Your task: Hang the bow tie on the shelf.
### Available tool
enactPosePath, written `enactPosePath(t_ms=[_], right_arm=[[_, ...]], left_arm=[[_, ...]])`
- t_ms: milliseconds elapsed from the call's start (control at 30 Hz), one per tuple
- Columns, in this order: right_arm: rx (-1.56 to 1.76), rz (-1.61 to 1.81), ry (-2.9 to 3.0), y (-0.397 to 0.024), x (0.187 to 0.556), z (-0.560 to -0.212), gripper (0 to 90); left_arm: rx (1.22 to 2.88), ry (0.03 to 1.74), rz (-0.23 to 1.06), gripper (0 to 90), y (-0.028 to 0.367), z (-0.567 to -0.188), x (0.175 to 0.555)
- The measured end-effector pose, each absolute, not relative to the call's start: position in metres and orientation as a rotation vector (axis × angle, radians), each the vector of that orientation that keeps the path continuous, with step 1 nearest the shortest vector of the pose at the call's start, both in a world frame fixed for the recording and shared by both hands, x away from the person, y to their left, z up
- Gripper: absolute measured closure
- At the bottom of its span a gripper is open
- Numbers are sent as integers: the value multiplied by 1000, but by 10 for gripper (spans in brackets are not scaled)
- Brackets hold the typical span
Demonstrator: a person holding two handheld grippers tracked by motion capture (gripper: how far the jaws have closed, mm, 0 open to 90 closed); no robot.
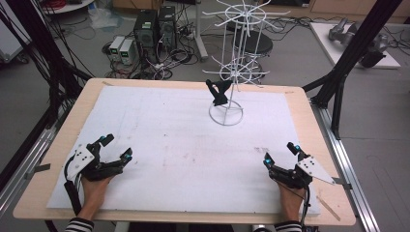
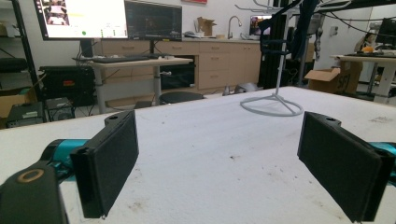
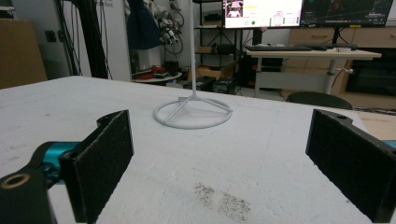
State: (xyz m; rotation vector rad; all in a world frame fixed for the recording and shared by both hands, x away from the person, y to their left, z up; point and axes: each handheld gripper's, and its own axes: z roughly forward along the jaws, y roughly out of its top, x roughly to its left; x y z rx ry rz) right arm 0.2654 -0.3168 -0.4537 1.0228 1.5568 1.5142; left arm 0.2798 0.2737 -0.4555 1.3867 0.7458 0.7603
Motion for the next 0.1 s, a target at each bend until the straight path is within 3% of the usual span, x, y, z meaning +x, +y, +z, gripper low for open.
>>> enactPosePath(t_ms=[100], right_arm=[[1020, 1515, 1556, -317, 266, -454, 66]], left_arm=[[1387, 747, 760, 129, 274, -456, 280]])
